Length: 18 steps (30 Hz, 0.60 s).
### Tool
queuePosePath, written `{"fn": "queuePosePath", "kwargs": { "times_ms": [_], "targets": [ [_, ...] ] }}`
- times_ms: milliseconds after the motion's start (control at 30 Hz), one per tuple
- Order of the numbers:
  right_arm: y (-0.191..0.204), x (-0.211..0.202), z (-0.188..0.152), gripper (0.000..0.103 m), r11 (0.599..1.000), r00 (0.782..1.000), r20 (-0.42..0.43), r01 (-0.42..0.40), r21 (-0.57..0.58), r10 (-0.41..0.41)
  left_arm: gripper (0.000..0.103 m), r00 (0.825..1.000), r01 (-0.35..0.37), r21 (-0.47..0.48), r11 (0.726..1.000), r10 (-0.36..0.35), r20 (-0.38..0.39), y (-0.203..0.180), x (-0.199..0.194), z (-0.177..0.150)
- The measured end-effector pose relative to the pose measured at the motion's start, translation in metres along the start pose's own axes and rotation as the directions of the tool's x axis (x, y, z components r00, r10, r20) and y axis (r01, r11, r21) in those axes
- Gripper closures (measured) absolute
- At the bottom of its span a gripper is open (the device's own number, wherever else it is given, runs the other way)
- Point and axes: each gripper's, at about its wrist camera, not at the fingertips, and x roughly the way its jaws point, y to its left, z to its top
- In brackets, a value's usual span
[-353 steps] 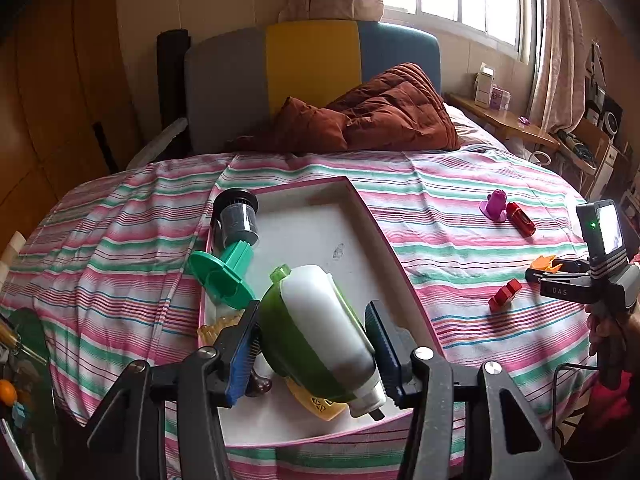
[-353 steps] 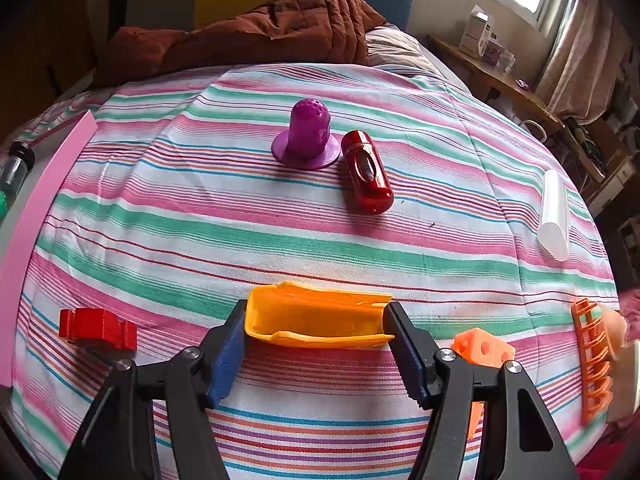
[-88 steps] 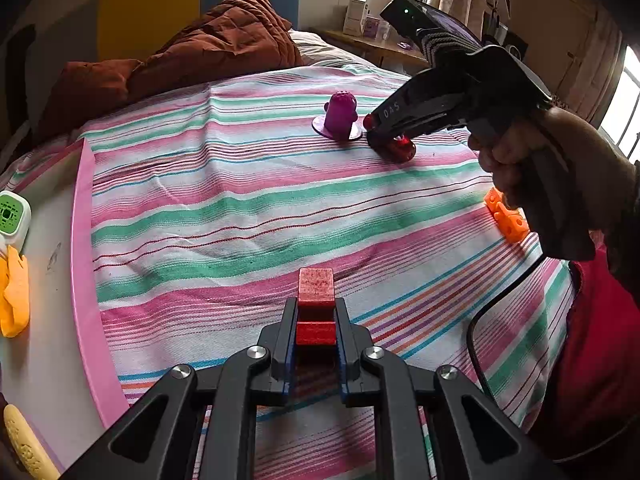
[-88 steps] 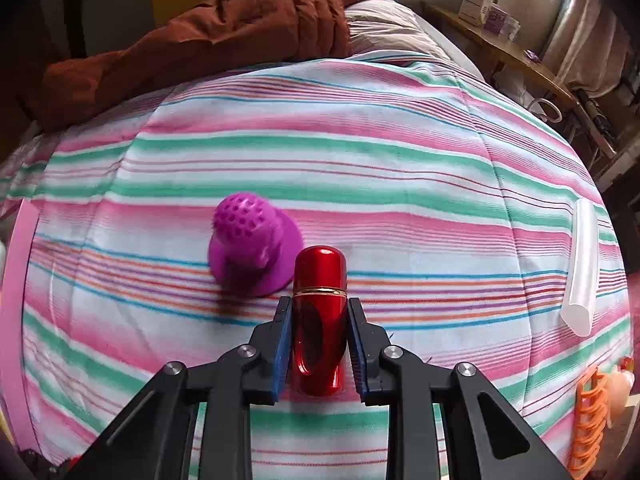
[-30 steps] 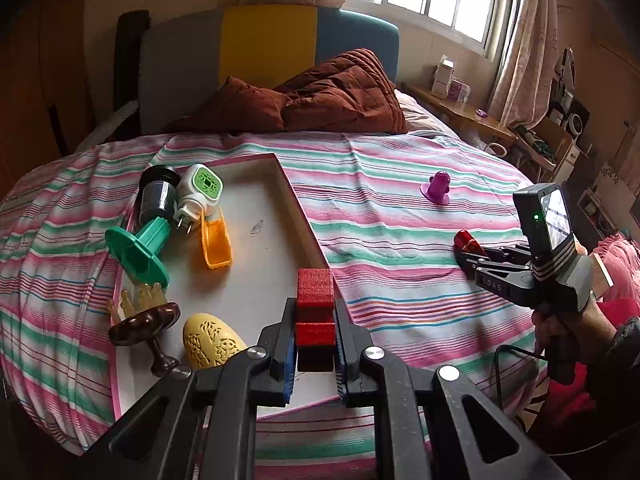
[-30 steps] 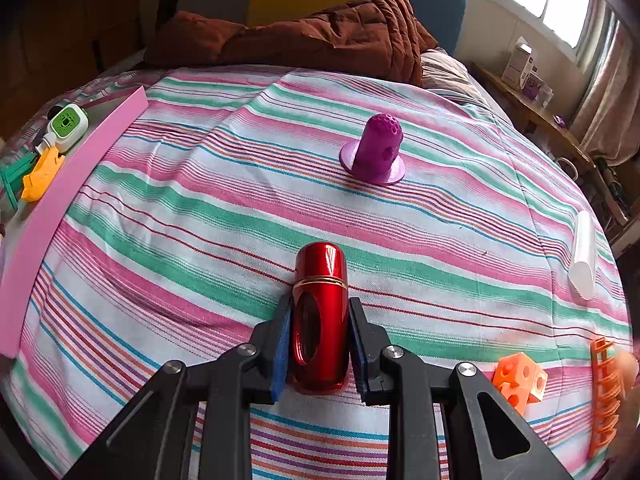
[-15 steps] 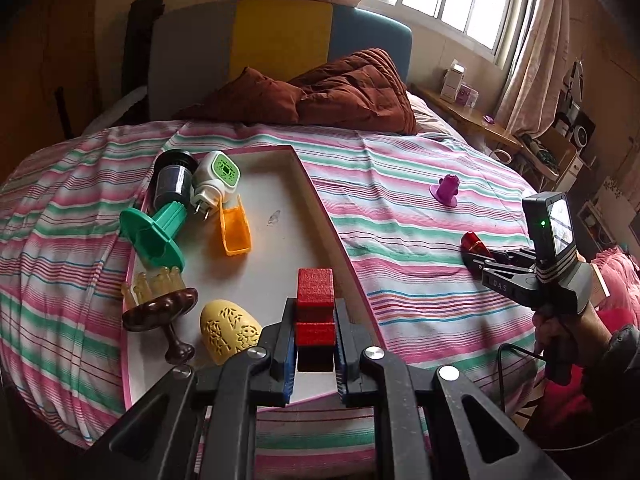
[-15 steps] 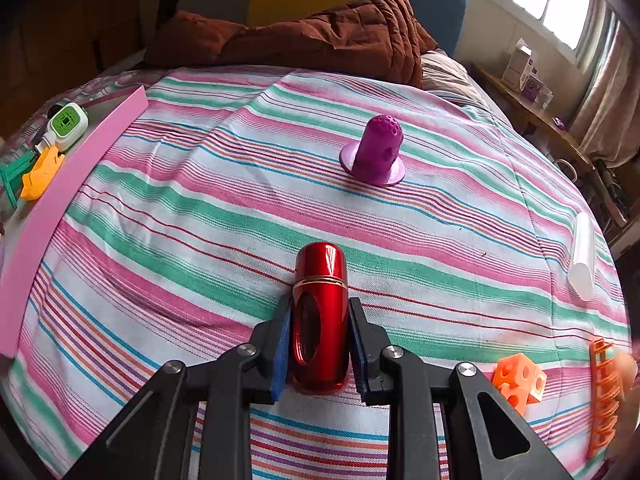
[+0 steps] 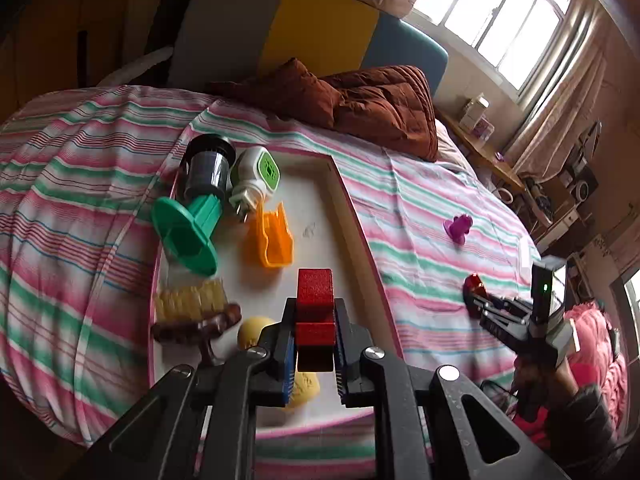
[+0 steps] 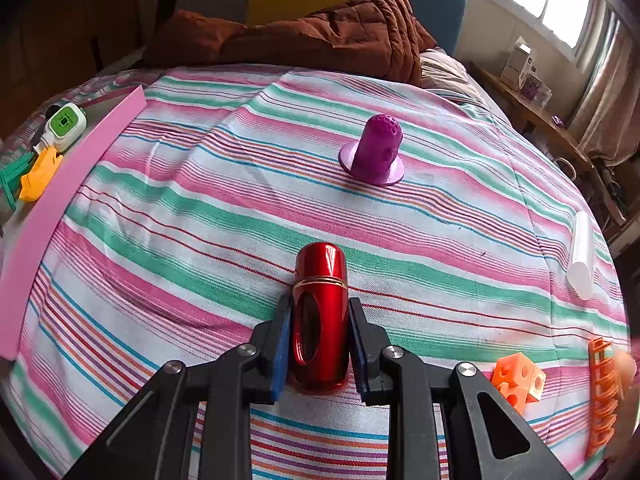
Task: Organize rigid objects
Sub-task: 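Carry the red block to the tray with the left tool while the right tool holds the cylinder, then lower the red block onto the tray and open the left tool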
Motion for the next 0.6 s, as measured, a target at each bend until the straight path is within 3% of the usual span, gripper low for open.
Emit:
{"fn": "queuePosePath", "kwargs": {
  "times_ms": [267, 600],
  "targets": [
    [0.002, 0.0, 0.001, 0.077, 1.0, 1.0, -0.002, -0.001, 0.0, 0.001, 0.089, 1.0, 0.012, 0.01, 1.0, -0.012, 0.003, -0.006, 0.023, 0.037],
    [0.001, -0.001, 0.001, 0.077, 1.0, 1.0, -0.004, -0.006, 0.006, 0.006, 0.089, 0.999, -0.001, 0.039, 0.999, 0.003, -0.051, -0.011, 0.081, 0.075]
  ]
}}
